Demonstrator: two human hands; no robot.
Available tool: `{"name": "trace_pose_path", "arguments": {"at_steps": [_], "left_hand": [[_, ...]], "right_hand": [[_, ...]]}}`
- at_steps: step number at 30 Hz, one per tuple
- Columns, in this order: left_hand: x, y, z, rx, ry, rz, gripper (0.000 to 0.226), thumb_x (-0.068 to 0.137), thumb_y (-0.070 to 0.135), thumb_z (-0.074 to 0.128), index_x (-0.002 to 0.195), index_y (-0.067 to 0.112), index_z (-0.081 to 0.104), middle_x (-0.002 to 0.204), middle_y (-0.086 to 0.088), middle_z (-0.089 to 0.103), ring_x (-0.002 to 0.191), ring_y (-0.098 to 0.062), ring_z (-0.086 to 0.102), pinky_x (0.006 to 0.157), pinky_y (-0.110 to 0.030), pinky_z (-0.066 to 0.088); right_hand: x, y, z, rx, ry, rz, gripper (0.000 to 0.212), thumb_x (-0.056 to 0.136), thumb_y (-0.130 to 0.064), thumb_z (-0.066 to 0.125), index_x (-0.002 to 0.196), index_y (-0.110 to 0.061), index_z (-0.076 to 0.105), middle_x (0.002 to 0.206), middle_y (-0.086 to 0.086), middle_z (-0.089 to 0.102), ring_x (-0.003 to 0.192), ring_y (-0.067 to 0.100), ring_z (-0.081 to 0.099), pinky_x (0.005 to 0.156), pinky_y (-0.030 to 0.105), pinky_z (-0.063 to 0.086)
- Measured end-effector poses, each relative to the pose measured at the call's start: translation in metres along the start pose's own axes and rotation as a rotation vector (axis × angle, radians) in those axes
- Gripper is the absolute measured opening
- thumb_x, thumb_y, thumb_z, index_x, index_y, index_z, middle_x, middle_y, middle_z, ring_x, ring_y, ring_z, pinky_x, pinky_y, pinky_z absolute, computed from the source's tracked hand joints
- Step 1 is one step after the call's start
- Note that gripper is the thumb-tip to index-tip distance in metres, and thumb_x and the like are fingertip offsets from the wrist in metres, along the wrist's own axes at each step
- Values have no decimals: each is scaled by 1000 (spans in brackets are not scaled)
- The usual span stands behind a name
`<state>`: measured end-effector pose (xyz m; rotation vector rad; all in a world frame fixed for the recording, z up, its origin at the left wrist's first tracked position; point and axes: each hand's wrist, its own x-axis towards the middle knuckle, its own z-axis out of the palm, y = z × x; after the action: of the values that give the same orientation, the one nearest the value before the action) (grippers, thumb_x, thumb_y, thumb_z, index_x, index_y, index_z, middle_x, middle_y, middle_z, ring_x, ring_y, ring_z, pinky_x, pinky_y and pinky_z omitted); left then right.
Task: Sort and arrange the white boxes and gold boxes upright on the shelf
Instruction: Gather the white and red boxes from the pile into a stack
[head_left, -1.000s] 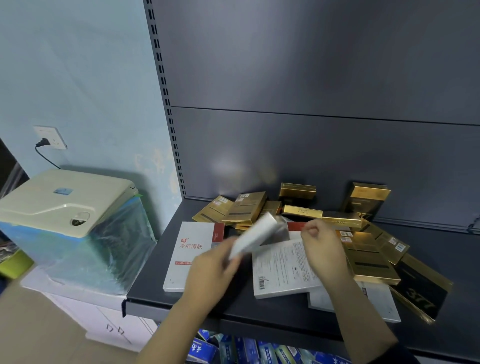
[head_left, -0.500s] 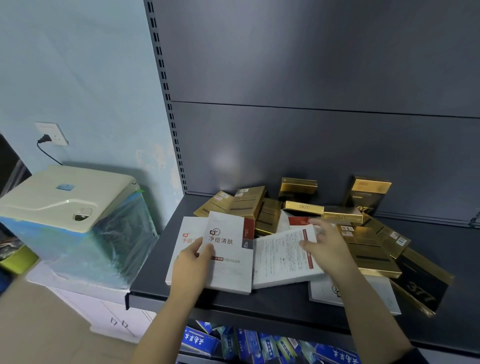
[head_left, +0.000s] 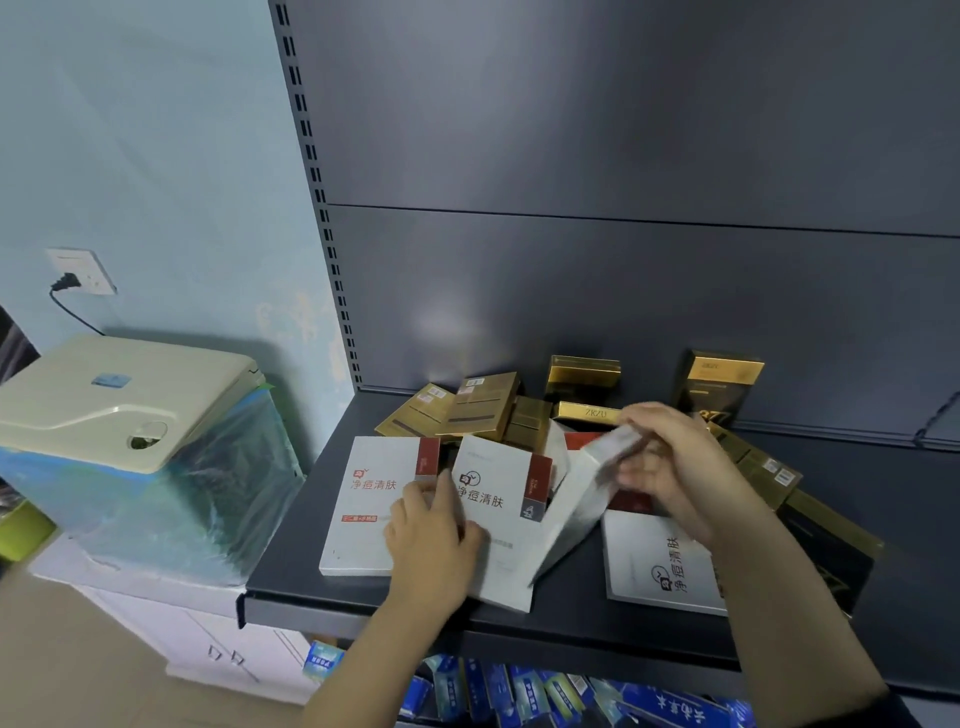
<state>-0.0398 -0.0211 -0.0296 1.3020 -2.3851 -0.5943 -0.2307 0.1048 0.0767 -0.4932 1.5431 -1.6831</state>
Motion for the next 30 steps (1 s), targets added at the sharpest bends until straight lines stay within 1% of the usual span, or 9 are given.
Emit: {"name": "trace_pose_path", "arguments": {"at_steps": [4,7,10,12,19,22,24,27,30], "left_hand": [[-7,14,-18,-572,-396,260,71,84,32,51,144,46,17,142,21,34,134,-3,32,113,-32,31],[-10,29,-17,-776,-532,255,63,92,30,58,137,58,25,133,32,50,125,8,47,105,-23,42],[-11,37,-16,-808,-417,218,47,91,29,62,125,54,42,124,22,63,112,6,59,94,-23,52],[-13,36,-19,-860,-345,190,37,94,21,58,124,41,51,116,13,70,103,-2,67,85,-25,57],[4,-15,-50,-960,44,-185,23,96,15,53,103,28,70,89,6,78,78,-10,72,67,-20,51],[17,-52,-69,-854,126,-333,24,93,13,55,86,29,72,80,7,76,73,-14,66,67,-28,48],[23,-66,-75,-724,121,-396,23,93,15,54,80,27,69,76,5,72,70,-15,62,62,-26,46],[29,-77,-72,-502,59,-417,17,93,22,52,92,25,69,82,0,69,75,-19,61,59,-26,42],[35,-86,-61,-392,40,-404,30,89,36,54,115,33,68,105,-4,67,93,-24,61,74,-32,48]], "right_hand": [[-3,-6,-5,-84,-136,-19,38,84,6,64,118,-11,63,113,14,64,103,27,68,70,26,60],[-2,-1,4,-286,51,-100,32,84,-2,69,112,-16,63,94,10,69,69,13,66,57,24,55],[0,9,7,-261,165,-99,29,84,-12,71,110,-14,60,73,5,66,49,11,51,51,24,48],[-1,15,9,-283,202,-93,32,86,-17,71,115,-15,57,79,6,67,50,13,51,50,24,46],[3,51,44,-480,156,-86,58,84,-21,72,134,-25,43,128,-1,55,96,17,64,70,30,58],[0,75,66,-775,-92,-135,76,81,-31,75,145,-30,35,147,-6,33,128,13,41,96,29,47],[-2,93,81,-1032,-232,-185,92,74,-46,77,149,-38,25,158,-12,10,145,17,13,117,42,23],[-1,113,96,-1354,-359,-239,109,65,-57,77,150,-45,10,160,-17,-14,146,26,-24,116,59,-8],[3,120,93,-1474,-377,-282,109,70,-45,77,149,-48,3,160,-15,-17,144,29,-28,113,62,-7]]}}
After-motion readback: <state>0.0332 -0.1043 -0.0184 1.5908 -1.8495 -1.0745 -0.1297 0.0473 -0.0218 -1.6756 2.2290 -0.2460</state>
